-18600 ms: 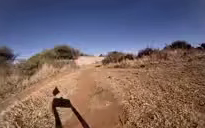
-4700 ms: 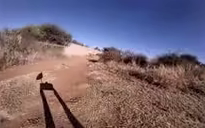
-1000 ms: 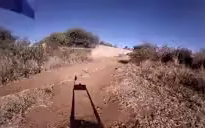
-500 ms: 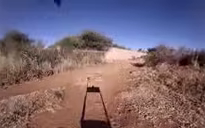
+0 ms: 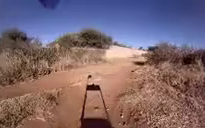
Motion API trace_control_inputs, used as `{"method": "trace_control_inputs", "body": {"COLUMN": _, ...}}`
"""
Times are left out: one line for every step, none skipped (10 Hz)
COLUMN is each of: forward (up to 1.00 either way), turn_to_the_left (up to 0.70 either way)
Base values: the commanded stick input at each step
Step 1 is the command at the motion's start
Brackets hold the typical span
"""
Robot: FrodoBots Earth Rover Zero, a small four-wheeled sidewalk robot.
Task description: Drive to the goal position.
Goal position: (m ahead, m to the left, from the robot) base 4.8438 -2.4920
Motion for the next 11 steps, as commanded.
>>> {"method": "trace_control_inputs", "body": {"forward": 0.5, "turn_to_the_left": 0.0}}
{"method": "trace_control_inputs", "body": {"forward": 0.5, "turn_to_the_left": 0.0}}
{"method": "trace_control_inputs", "body": {"forward": 0.5, "turn_to_the_left": 0.0}}
{"method": "trace_control_inputs", "body": {"forward": 0.5, "turn_to_the_left": 0.0}}
{"method": "trace_control_inputs", "body": {"forward": 0.5, "turn_to_the_left": 0.0}}
{"method": "trace_control_inputs", "body": {"forward": 0.5, "turn_to_the_left": 0.0}}
{"method": "trace_control_inputs", "body": {"forward": 0.5, "turn_to_the_left": 0.0}}
{"method": "trace_control_inputs", "body": {"forward": 0.5, "turn_to_the_left": 0.0}}
{"method": "trace_control_inputs", "body": {"forward": 0.5, "turn_to_the_left": 0.0}}
{"method": "trace_control_inputs", "body": {"forward": 0.5, "turn_to_the_left": 0.0}}
{"method": "trace_control_inputs", "body": {"forward": 0.5, "turn_to_the_left": -0.11}}
